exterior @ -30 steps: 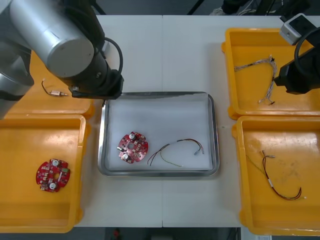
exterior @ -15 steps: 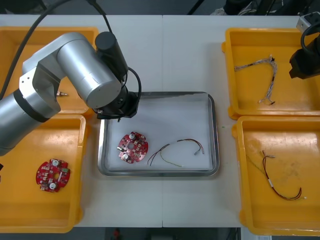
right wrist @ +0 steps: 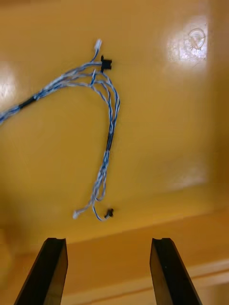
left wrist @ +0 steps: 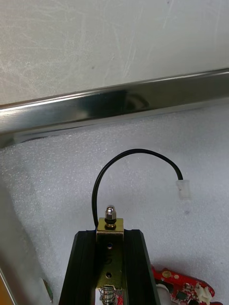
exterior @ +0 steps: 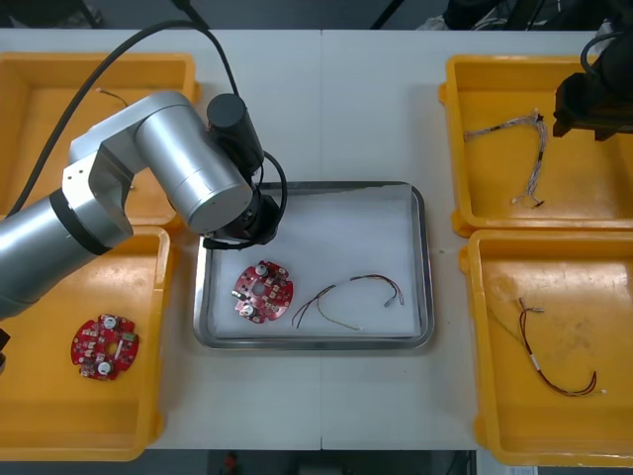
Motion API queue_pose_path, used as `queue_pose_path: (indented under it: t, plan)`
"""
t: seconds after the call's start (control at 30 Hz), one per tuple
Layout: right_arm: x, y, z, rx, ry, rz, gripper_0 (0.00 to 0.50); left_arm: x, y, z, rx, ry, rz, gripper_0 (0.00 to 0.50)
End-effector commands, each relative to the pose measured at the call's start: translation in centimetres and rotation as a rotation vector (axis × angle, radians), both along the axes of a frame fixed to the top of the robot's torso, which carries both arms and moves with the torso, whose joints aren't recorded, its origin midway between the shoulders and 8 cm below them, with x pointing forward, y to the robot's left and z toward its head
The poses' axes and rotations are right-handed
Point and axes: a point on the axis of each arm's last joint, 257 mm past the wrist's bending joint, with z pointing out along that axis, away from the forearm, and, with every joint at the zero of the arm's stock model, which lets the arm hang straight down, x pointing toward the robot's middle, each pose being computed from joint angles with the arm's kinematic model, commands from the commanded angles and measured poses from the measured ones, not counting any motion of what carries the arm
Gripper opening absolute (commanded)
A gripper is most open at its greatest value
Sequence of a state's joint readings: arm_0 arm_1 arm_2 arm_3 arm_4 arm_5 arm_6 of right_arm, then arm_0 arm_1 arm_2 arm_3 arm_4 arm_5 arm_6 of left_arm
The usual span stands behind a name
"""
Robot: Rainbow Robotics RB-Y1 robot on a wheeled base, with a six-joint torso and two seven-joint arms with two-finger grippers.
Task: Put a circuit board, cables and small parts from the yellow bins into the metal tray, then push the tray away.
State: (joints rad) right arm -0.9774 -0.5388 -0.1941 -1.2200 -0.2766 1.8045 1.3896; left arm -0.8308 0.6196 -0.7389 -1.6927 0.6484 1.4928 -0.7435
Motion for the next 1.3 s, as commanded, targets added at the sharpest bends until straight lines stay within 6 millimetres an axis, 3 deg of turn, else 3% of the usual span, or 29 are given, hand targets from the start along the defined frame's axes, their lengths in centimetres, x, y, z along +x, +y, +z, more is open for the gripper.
queue_pose_path:
  t: [0.03,0.07,0.1,0.13,0.17,0.2,0.47,0.7,1.0,1.3]
  plan:
    - [3.3,1.0,3.6,0.053,-0.107,-0.049,0.5,-0.4,-1.4,-0.5,-0.029,-0.003,0.018,0.001]
    - [3.6,1.0,3.7,0.055,-0.114,-0.052,0.5,-0.4,-1.3,-0.5,-0.026,-0.004,0.018,0.005]
    - [4.1,0.9,3.8,0.059,-0.124,-0.058,0.5,-0.3,-1.2,-0.5,-0.025,-0.007,0.02,0.063]
    - [4.5,0.8,3.8,0.064,-0.132,-0.064,0.5,-0.2,-1.2,-0.5,-0.025,-0.009,0.022,0.25]
    - [4.6,0.7,3.6,0.068,-0.133,-0.069,0.5,-0.2,-1.2,-0.5,-0.024,-0.01,0.022,0.333]
    - [4.9,0.5,3.5,0.08,-0.14,-0.077,0.5,-0.2,-1.2,-0.4,-0.025,-0.012,0.023,0.5]
    - [6.7,-0.7,0.7,0.093,-0.159,-0.106,0.5,-0.3,-1.7,0.1,-0.035,-0.023,0.016,0.5]
    - [7.0,-0.7,-2.4,0.106,-0.129,-0.118,0.5,-0.5,-1.7,1.6,-0.045,-0.034,0.028,0.5]
    - [7.4,-0.2,-5.4,0.119,-0.115,-0.13,0.5,-1.4,0.1,6.5,-0.051,-0.049,0.094,0.5]
    - [7.1,0.1,-7.7,0.115,-0.089,-0.131,0.5,-1.0,4.6,12.1,-0.081,-0.07,0.217,0.5]
